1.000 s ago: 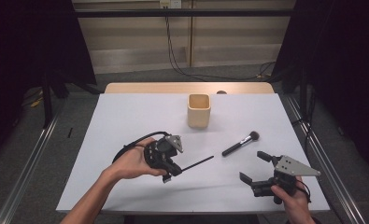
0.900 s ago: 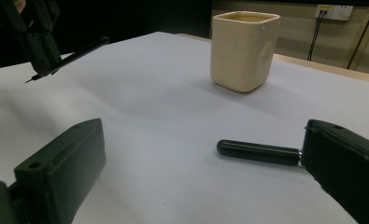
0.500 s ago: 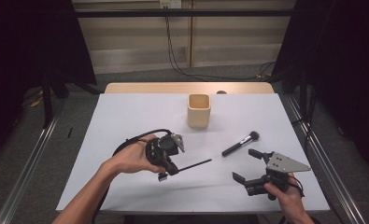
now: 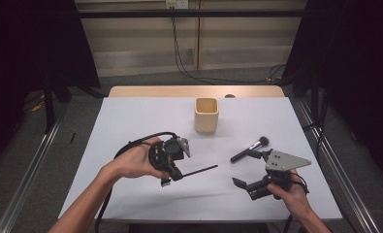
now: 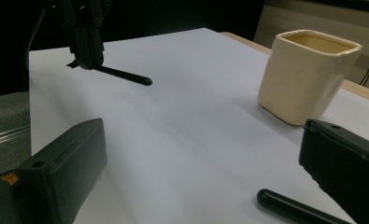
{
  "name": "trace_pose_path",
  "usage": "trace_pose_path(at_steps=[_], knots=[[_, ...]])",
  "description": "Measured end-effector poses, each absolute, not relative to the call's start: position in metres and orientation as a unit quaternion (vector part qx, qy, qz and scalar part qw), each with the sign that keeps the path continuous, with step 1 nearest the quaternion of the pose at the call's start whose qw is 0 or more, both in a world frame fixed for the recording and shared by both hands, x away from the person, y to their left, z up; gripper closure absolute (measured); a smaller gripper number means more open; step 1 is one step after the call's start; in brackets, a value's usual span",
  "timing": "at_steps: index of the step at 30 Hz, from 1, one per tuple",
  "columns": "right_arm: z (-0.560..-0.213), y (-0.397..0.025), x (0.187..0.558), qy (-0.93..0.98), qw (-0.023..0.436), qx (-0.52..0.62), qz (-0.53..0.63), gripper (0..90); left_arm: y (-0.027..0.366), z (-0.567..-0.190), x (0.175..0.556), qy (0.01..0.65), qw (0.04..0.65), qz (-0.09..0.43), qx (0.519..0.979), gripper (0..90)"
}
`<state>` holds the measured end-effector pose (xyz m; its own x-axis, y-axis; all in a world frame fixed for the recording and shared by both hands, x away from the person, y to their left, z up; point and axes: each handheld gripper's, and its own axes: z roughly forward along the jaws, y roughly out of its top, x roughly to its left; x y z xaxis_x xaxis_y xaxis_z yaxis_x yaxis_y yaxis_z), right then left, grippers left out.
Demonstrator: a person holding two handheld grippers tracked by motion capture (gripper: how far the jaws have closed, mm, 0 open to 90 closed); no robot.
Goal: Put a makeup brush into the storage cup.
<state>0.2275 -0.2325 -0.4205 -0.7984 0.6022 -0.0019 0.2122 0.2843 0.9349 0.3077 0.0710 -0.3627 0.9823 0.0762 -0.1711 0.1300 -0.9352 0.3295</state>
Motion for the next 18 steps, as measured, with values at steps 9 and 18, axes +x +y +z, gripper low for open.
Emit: trace_pose_path(at_steps=[9,18], knots=[[-0.405,-0.219,0.245,0.809,0.155,0.241,0.513,2.0,0.068,-0.357,0.310,0.050,0.172,-0.078,0.981,86.0],[-0.400,-0.187,0.261,0.850,0.121,0.222,0.462,2.4,0.061,-0.357,0.309,0.035,0.151,-0.083,0.984,86.0]])
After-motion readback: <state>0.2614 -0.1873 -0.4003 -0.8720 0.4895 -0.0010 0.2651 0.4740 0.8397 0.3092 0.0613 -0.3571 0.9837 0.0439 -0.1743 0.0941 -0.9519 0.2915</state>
